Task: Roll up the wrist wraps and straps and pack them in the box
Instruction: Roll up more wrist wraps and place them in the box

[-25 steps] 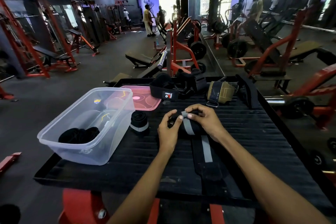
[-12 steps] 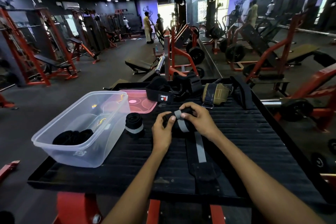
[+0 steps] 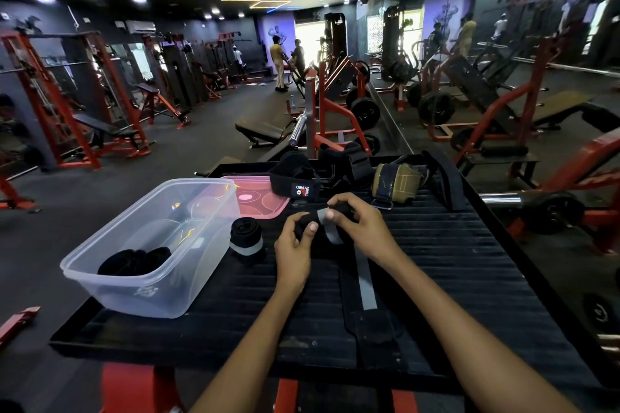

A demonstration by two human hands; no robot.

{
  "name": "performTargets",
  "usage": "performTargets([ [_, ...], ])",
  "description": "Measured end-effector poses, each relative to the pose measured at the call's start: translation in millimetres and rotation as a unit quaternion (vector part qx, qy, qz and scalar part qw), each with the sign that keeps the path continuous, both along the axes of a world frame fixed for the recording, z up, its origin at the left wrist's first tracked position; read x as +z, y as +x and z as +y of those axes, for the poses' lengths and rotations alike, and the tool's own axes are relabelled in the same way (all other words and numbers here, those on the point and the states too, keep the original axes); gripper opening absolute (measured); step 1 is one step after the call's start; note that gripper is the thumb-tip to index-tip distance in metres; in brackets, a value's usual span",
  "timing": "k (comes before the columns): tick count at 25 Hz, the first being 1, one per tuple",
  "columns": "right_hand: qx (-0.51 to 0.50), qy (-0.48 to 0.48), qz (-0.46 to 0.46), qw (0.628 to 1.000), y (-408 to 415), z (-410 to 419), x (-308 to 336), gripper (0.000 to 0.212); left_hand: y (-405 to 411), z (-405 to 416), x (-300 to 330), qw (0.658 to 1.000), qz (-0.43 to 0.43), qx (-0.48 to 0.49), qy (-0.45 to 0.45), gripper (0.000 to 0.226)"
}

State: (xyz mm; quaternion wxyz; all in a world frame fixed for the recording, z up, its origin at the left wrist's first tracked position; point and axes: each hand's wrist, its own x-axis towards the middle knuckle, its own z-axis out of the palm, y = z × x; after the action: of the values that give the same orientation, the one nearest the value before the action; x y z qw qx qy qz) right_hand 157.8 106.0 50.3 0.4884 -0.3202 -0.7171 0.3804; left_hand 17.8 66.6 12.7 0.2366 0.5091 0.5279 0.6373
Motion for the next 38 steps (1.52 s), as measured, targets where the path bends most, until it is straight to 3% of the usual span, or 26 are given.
performTargets([
  [4,-0.022,0.002,-0.066,0.998,0.3,1.8,-0.4,0.023,2.5,-3.1,1.0,0.999,0.043,-0.028,-0.001,0.032],
  [8,-0.018,-0.004,-0.119,0.993,-1.8,4.1,-9.1,0.032,1.8,-4.7,-1.7,0.996,0.082,-0.046,0.002,0.076],
  [9,-0.018,-0.002,-0.117,0.993,-2.0,3.2,-9.0,0.031,1.2,-4.4,-1.3,0.995,0.084,-0.046,0.002,0.069],
  [11,-0.023,-0.001,-0.093,0.995,-2.2,1.7,-5.8,0.029,1.4,-2.9,0.5,0.997,0.075,-0.026,0.011,0.034],
  [13,-0.025,-0.003,-0.066,0.998,-1.7,0.7,-3.1,0.027,2.0,-2.4,4.3,0.998,0.064,-0.005,0.027,0.022],
  [15,-0.02,-0.018,-0.041,0.999,-1.4,0.5,-1.5,0.021,0.8,-1.5,3.5,0.998,0.054,-0.016,0.032,0.025],
  [17,-0.005,-0.024,-0.012,1.0,-0.8,2.0,-1.5,0.011,1.9,-1.8,2.2,0.998,0.029,-0.044,0.02,0.051],
  [19,0.018,-0.013,0.001,1.0,0.7,2.7,0.4,0.018,3.8,-0.7,2.3,0.998,0.003,-0.064,-0.002,0.064],
  [21,0.031,-0.008,0.005,0.999,2.0,0.7,2.1,0.023,5.3,-1.0,3.2,0.998,-0.008,-0.066,-0.004,0.056],
  [26,-0.01,0.017,-0.048,0.999,3.5,-1.3,2.5,0.013,5.1,-3.6,7.2,0.999,0.004,-0.052,0.01,0.033],
  [29,-0.016,0.016,-0.026,0.999,4.8,-1.0,3.6,0.013,8.7,-5.6,7.6,0.998,0.009,-0.059,0.003,0.025],
  [33,0.002,0.009,-0.009,1.0,3.0,-2.6,3.7,0.021,3.2,-1.1,3.3,0.999,-0.004,-0.049,-0.004,0.021],
  [38,-0.015,-0.031,-0.028,0.999,3.3,1.8,-0.6,0.014,2.9,-2.8,5.6,0.999,-0.005,-0.04,0.008,0.038],
])
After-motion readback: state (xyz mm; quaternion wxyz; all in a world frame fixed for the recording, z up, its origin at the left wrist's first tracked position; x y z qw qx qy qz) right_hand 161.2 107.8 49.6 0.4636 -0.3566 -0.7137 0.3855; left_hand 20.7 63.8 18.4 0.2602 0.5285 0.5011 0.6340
